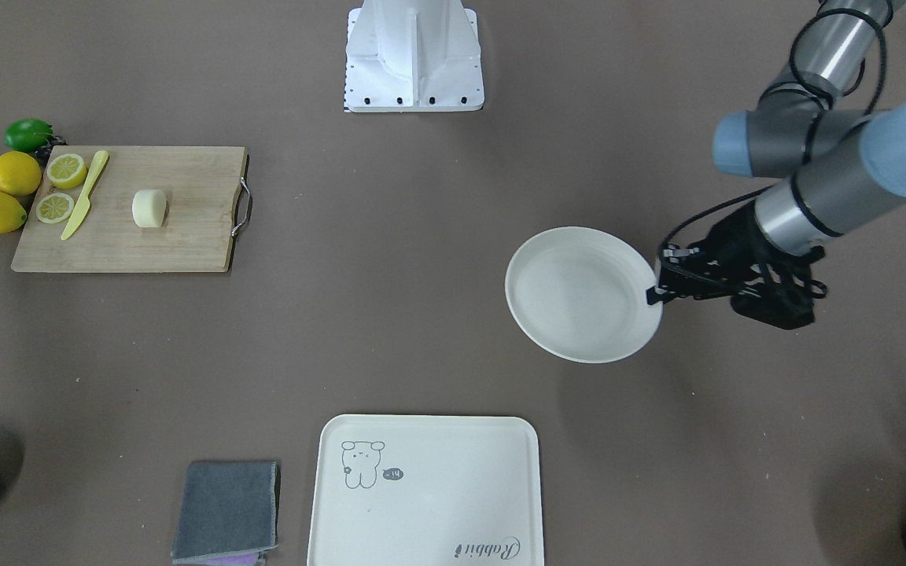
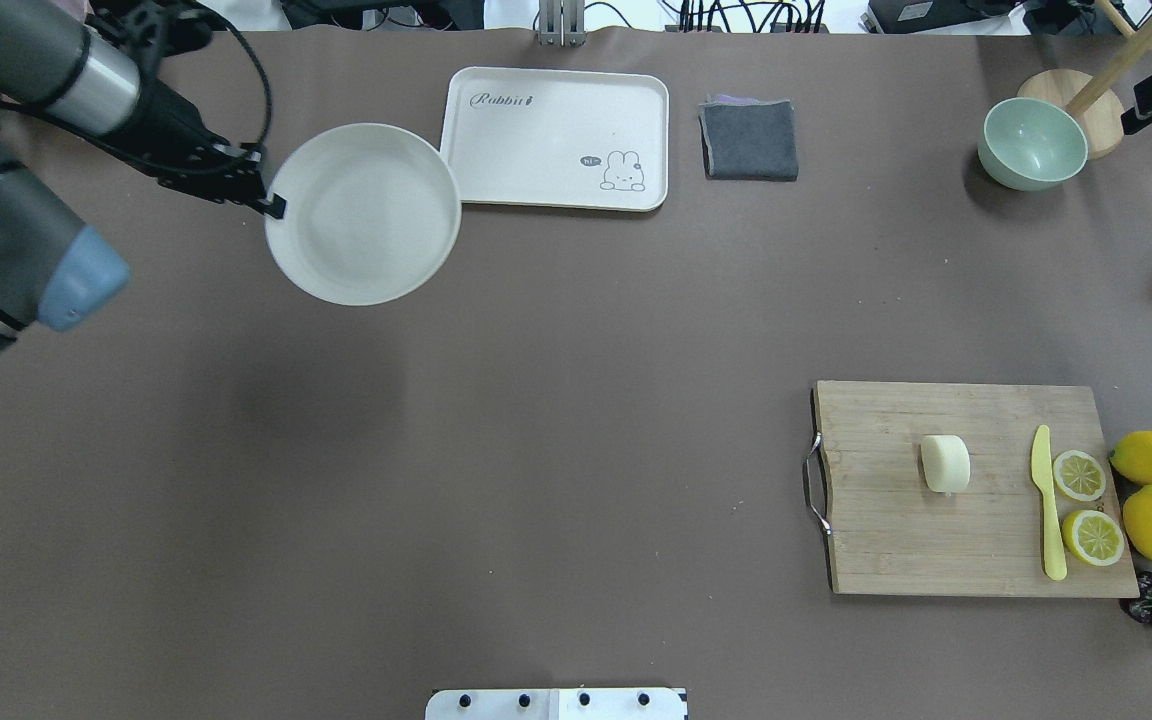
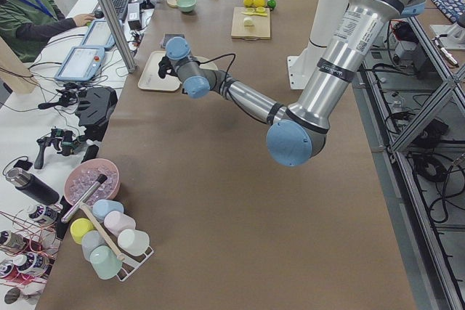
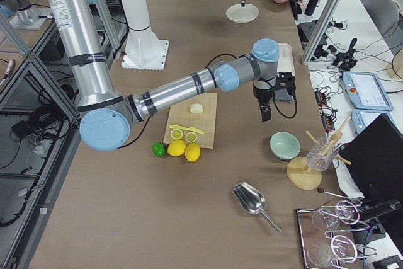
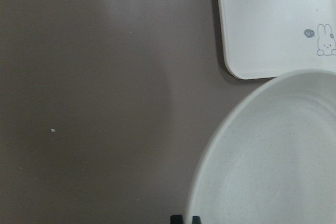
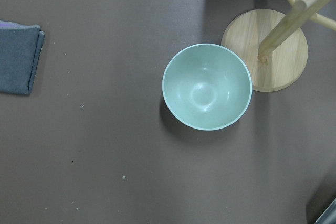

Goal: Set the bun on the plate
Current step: 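Grip the white plate with the left gripper and slide it to table center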

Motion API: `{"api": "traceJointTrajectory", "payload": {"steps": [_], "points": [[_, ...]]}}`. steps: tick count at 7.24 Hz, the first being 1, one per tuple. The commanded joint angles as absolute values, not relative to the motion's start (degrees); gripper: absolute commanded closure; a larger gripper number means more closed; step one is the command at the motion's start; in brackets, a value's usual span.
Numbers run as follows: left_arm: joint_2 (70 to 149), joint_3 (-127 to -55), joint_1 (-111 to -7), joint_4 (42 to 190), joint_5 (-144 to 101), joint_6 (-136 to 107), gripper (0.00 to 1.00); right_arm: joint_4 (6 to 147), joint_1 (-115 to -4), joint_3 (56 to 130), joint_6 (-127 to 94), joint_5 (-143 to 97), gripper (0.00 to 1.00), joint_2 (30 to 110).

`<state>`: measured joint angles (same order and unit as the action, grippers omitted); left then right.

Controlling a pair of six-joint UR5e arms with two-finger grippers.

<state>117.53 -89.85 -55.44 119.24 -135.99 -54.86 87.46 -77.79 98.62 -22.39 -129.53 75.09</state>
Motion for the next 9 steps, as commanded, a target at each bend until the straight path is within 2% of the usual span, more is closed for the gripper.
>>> {"api": "traceJointTrajectory", "payload": {"steps": [1, 4, 7, 8, 9], "points": [[120.48, -92.37, -44.87, 119.27, -124.15, -64.75, 1.0, 87.45, -77.78, 98.35, -22.32, -129.2, 0.0, 75.15], [121.73, -92.02, -35.71, 119.35, -114.9, -67.67, 1.0, 87.45, -77.7, 98.79, -22.32, -129.46, 0.0, 75.58], [122.17, -90.18, -32.53, 119.44, -113.73, -67.59, 1.0, 87.45, -77.52, 98.7, -22.33, -129.38, 0.0, 75.15], [122.25, -89.91, -32.43, 119.44, -113.73, -67.5, 0.54, 87.45, -77.35, 98.44, -22.32, -129.29, 0.0, 74.89], [122.08, -89.48, -32.43, 121.27, -113.73, -67.5, 0.12, 87.45, -77.26, 98.52, -22.32, -129.29, 0.0, 74.88]]}}
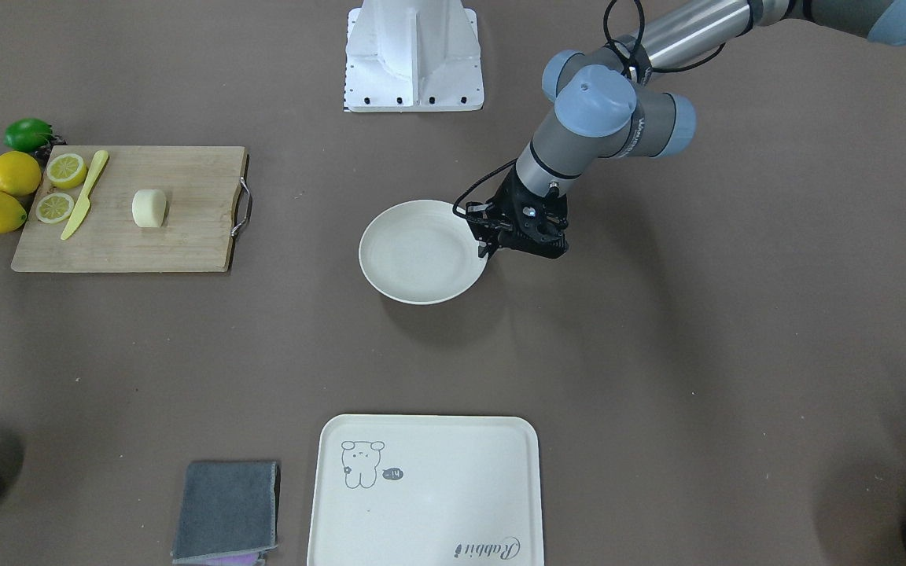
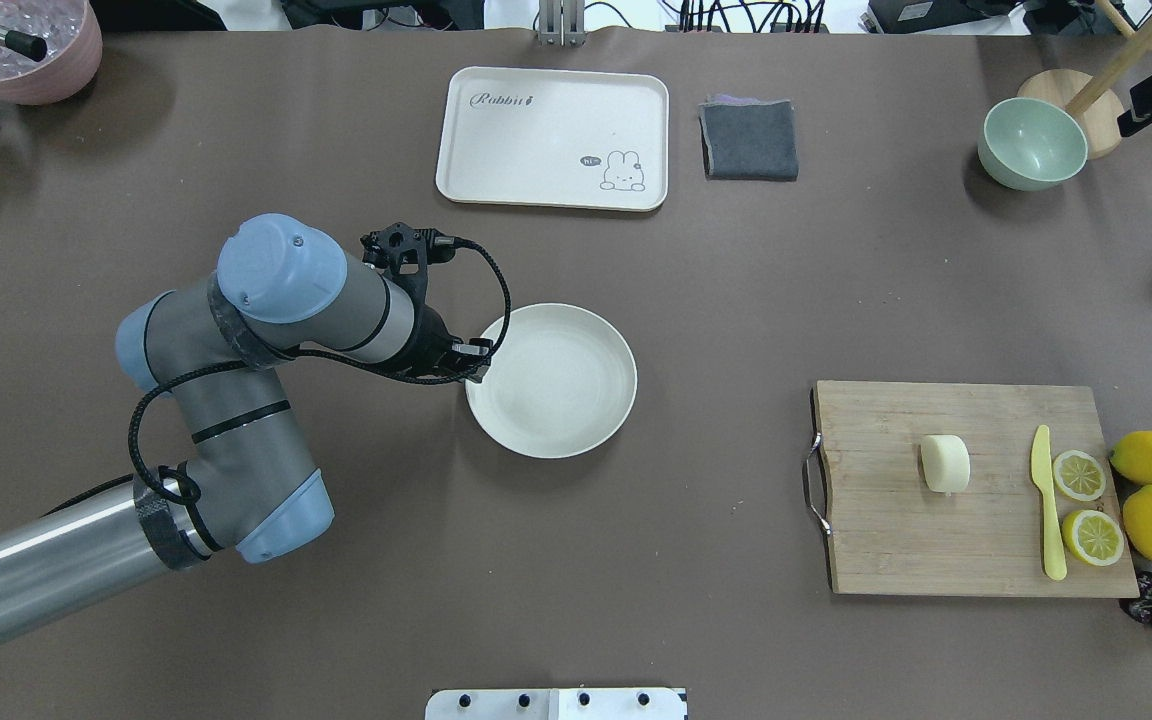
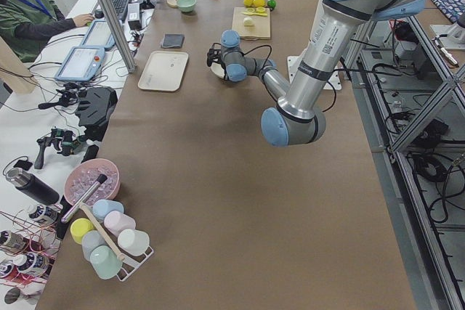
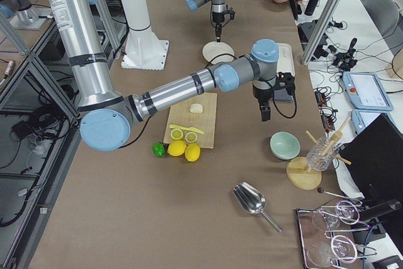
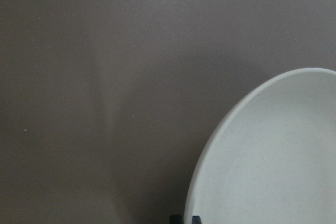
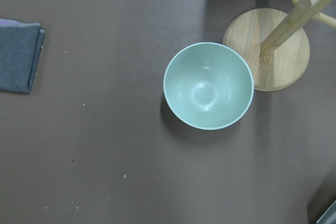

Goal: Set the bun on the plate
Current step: 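Grip the white plate with the left gripper and slide it to table center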

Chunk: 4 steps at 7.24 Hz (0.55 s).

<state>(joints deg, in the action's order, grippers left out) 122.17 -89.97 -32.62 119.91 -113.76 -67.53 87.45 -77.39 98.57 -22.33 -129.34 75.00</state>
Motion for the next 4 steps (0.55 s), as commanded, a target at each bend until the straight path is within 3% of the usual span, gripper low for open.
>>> {"api": "traceJointTrajectory", "payload": {"steps": [1, 4], "points": [[121.99, -89.65, -32.52, 121.9, -113.73, -67.67, 0.03, 87.36, -76.82, 98.53, -22.41, -129.29, 0.0, 74.71], [121.64, -91.58, -43.02, 121.82, -114.61, -67.06, 0.03, 87.36, -72.63, 99.31, -22.5, -129.73, 0.0, 73.48]]}}
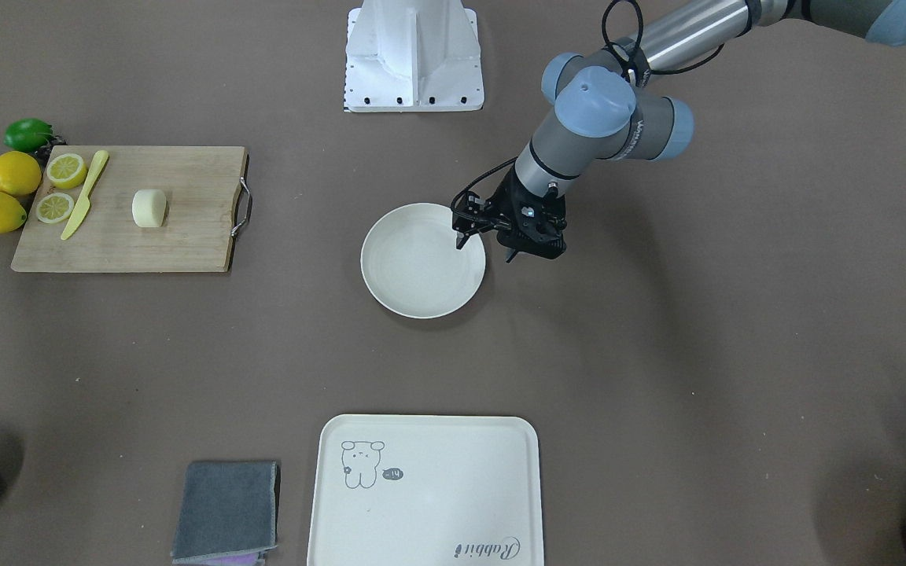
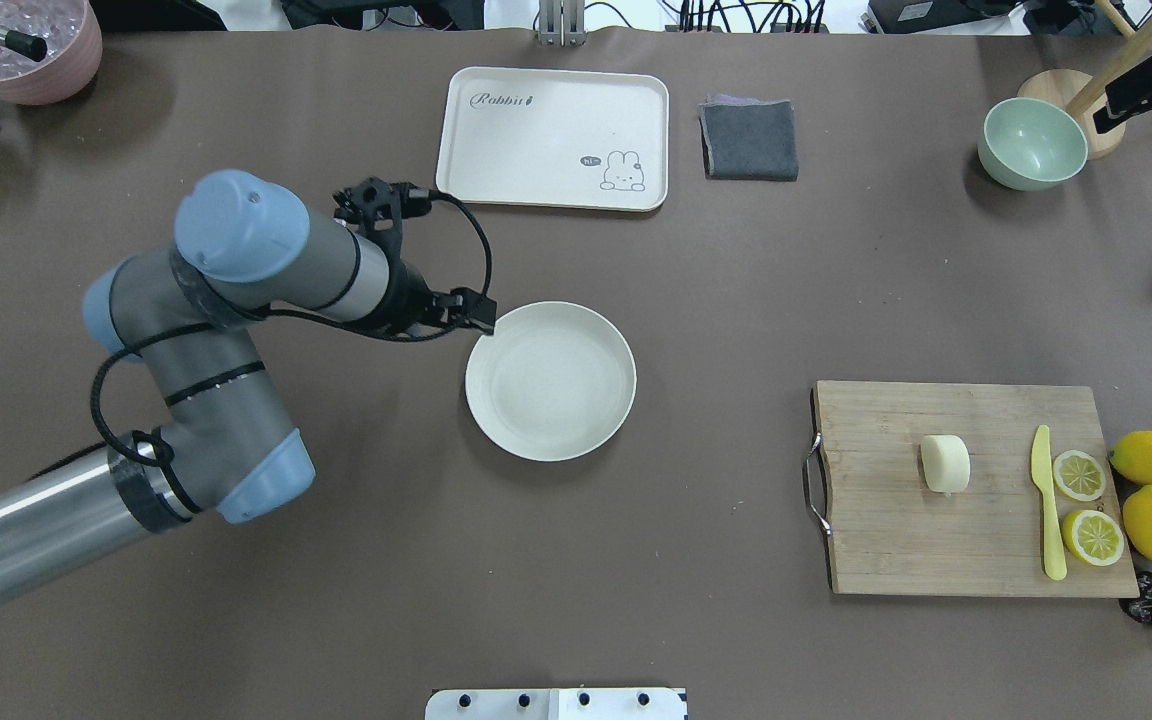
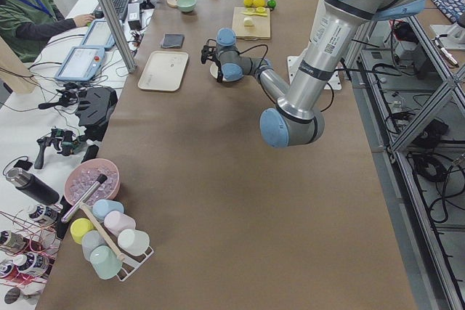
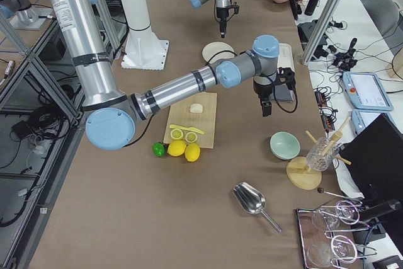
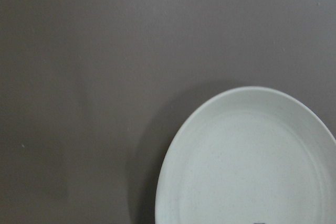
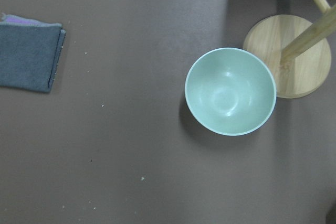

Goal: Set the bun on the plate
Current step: 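Release the plate and raise the left gripper while the right arm reaches toward the bun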

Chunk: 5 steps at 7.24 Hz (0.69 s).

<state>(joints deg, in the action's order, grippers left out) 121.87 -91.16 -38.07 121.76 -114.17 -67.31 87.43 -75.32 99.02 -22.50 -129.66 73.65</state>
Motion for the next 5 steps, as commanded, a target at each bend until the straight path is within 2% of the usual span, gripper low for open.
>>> {"api": "traceJointTrajectory", "payload": {"steps": [1, 3, 5], "points": [[121.64, -91.5, -47.16, 121.73, -114.61, -66.97, 0.03, 87.45, -69.64, 99.75, -22.59, -129.64, 0.0, 73.39], [118.94, -91.41, -51.49, 121.55, -114.35, -58.84, 0.03, 87.54, -65.85, 100.1, -31.56, -128.42, 0.0, 74.17], [117.0, -92.36, -52.91, 121.64, -114.0, -58.36, 0.03, 87.54, -62.08, 104.92, -33.13, -129.99, 0.0, 79.41]]}}
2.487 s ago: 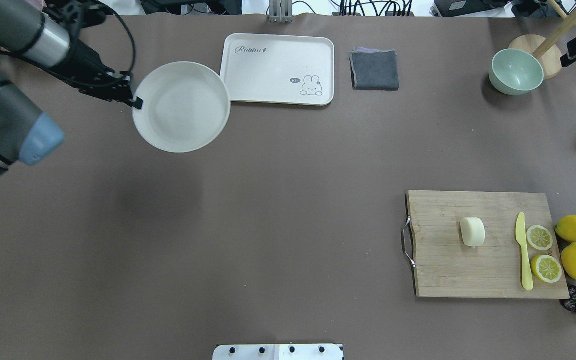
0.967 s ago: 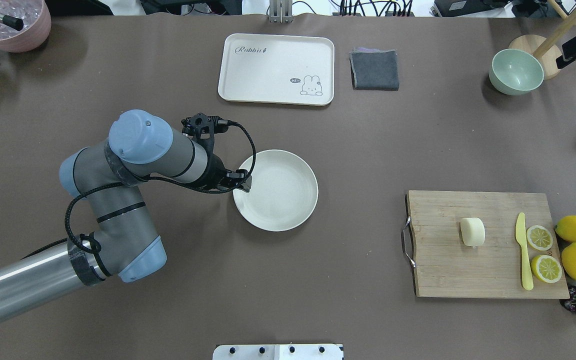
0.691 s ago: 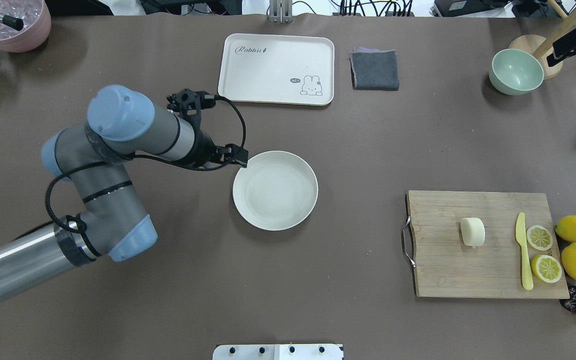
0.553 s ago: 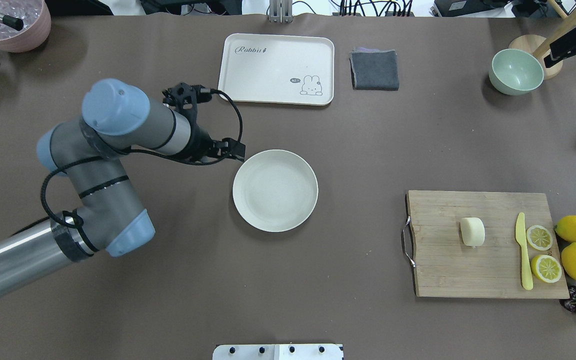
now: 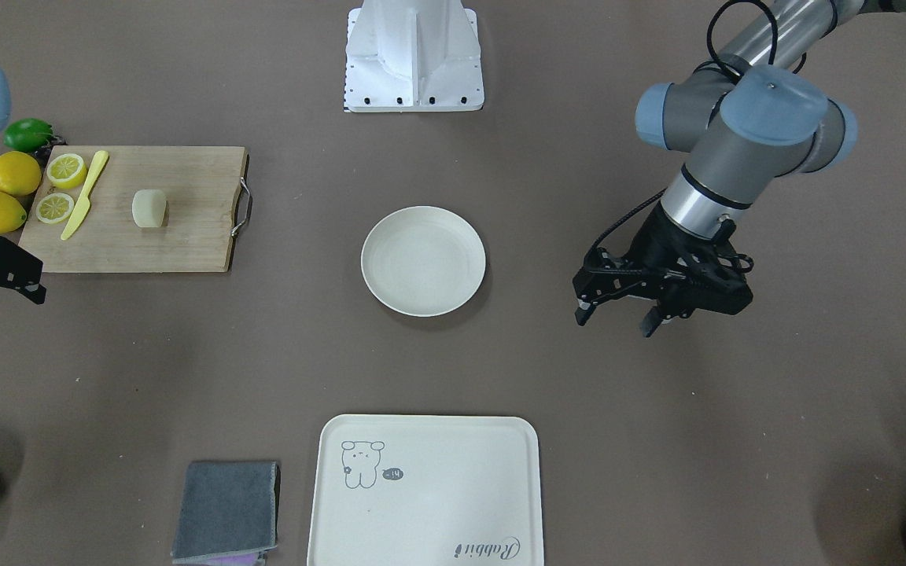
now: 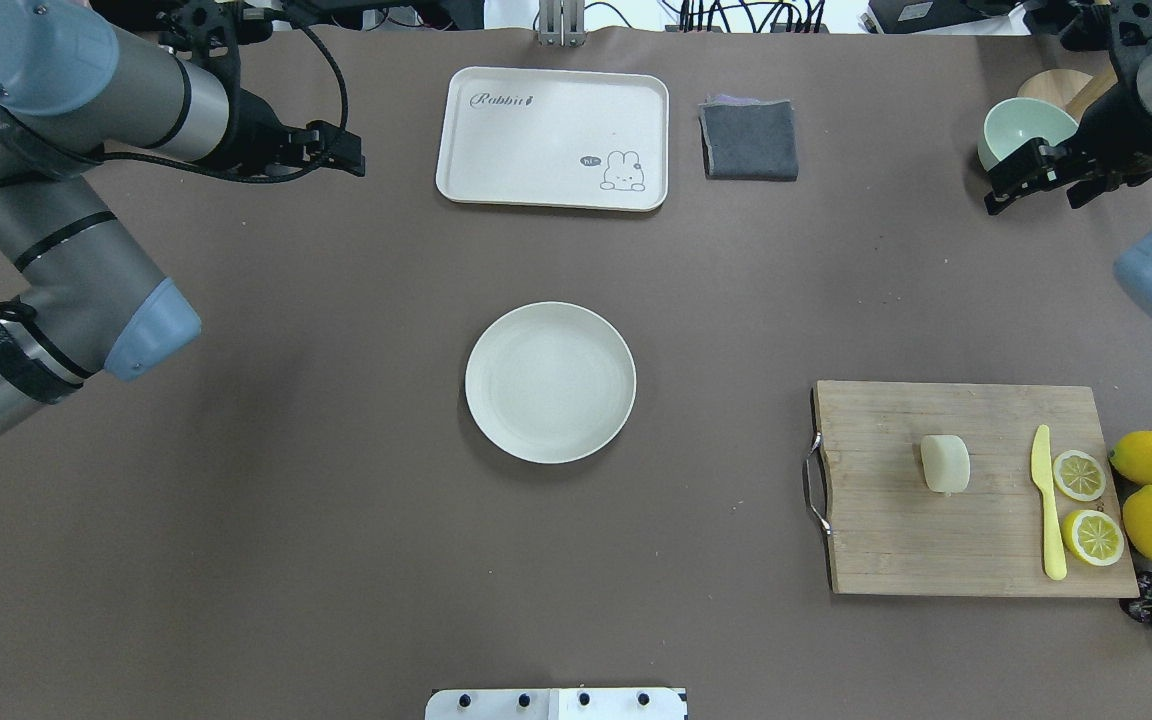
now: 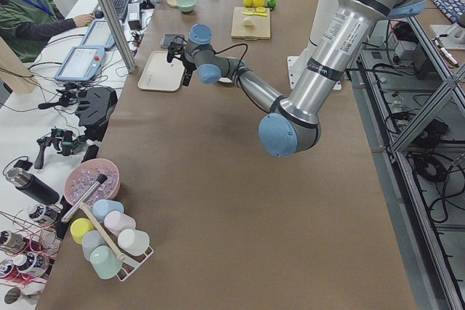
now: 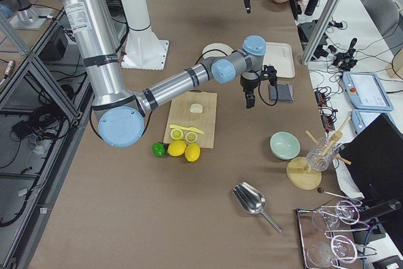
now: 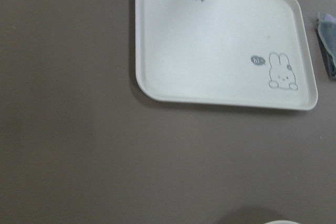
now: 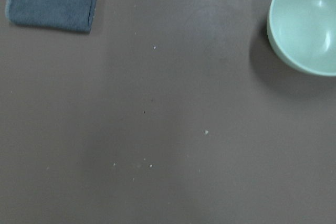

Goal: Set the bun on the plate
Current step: 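Release the plate and raise the left gripper while the right arm reaches toward the bun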

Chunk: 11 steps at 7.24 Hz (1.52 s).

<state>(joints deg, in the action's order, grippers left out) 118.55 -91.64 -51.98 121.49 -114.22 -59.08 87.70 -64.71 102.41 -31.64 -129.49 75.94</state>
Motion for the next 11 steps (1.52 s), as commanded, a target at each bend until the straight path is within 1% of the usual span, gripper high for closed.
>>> {"api": "traceJointTrajectory", "payload": {"steps": [1, 2, 4, 6, 9, 11], "points": [[116.37, -94.2, -53.08, 121.55, -113.65, -58.53, 0.03, 87.97, -61.09, 105.12, -33.13, -130.34, 0.0, 80.41], [114.71, -96.74, -53.09, 121.47, -113.47, -58.54, 0.03, 87.63, -59.95, 105.12, -33.57, -132.78, 0.0, 82.42], [113.82, -97.03, -52.91, 121.46, -110.75, -58.1, 0.03, 87.45, -57.94, 105.73, -34.8, -135.17, 0.0, 84.02], [113.82, -98.77, -53.0, 121.46, -110.31, -58.44, 0.03, 86.93, -51.88, 106.26, -40.76, -133.35, 0.0, 84.11], [113.82, -98.53, -53.09, 121.46, -109.61, -58.01, 0.03, 86.75, -47.65, 106.79, -44.02, -132.19, 0.0, 84.37], [113.82, -97.21, -52.91, 121.38, -105.83, -57.83, 0.03, 86.57, -42.91, 106.88, -46.84, -127.9, 0.0, 84.29]]}}
